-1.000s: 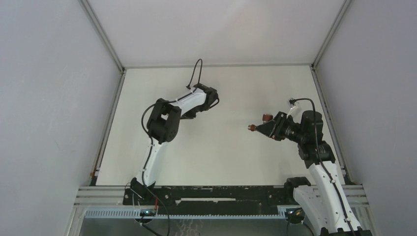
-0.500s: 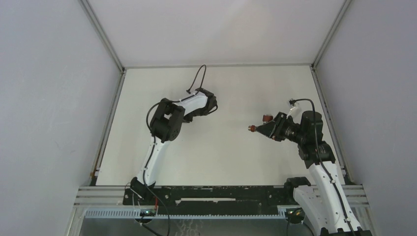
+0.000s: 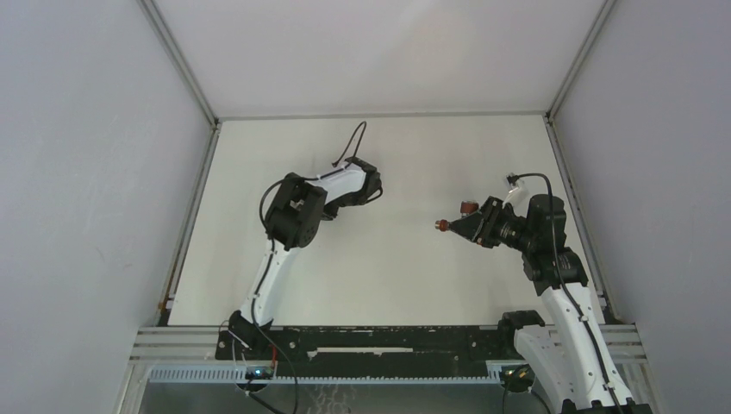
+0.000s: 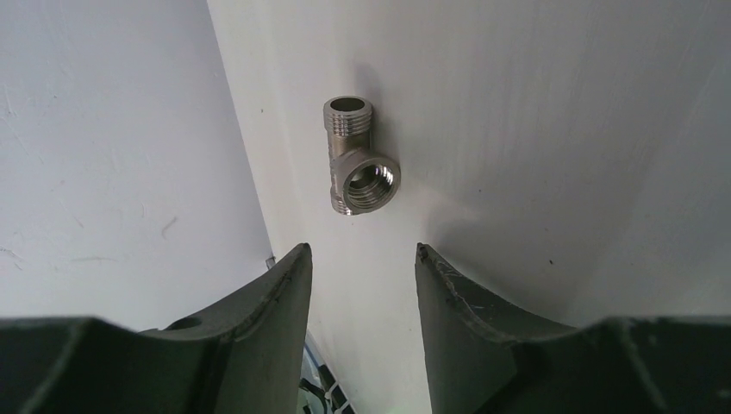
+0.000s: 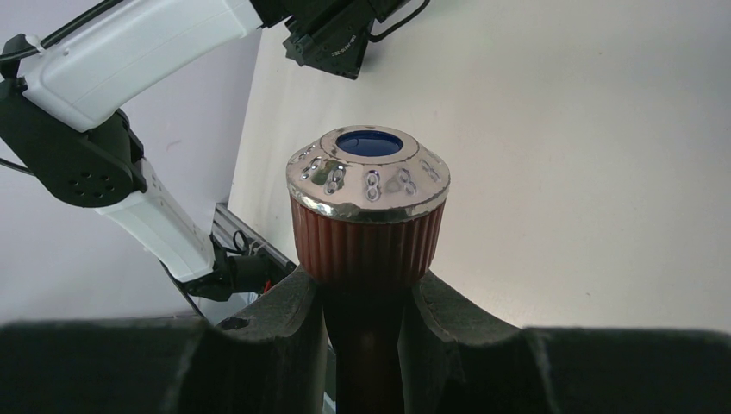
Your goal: Install the water faucets
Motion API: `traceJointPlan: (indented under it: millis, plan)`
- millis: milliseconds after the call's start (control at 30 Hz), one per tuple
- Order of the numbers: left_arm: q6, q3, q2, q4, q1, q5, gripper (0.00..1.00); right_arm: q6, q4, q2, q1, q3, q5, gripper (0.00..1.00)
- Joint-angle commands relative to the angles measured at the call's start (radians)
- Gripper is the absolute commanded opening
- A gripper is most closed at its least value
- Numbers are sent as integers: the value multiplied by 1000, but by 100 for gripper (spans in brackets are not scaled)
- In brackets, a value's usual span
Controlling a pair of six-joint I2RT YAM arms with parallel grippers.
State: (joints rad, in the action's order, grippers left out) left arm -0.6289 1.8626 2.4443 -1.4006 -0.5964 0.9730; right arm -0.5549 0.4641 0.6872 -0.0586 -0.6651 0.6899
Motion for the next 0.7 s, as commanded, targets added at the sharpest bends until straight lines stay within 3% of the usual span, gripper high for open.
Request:
traceJointPlan:
  millis: [0, 100, 167, 400, 433, 500, 667]
  plan:
    - [-2, 32, -50, -15, -5, 10, 53, -2, -50, -6, 7, -51, 9, 0]
    - [-9, 25, -162, 14, -2, -19, 58, -1, -55, 2, 7, -51, 10, 0]
    - [10, -1, -282, 79, 16, -110, 61, -3, -63, 9, 7, -51, 16, 0]
    - [-13, -293, -610, 440, 251, -601, 66, -4, -65, 7, 7, -51, 16, 0]
    - [-16, -332, -631, 484, 290, -657, 66, -2, -64, 6, 8, -51, 16, 0]
    - [-36, -352, -640, 502, 342, -643, 66, 2, -59, 7, 8, -50, 16, 0]
    - [-26, -271, -527, 453, 390, -642, 65, -1, -72, 15, 8, -48, 23, 0]
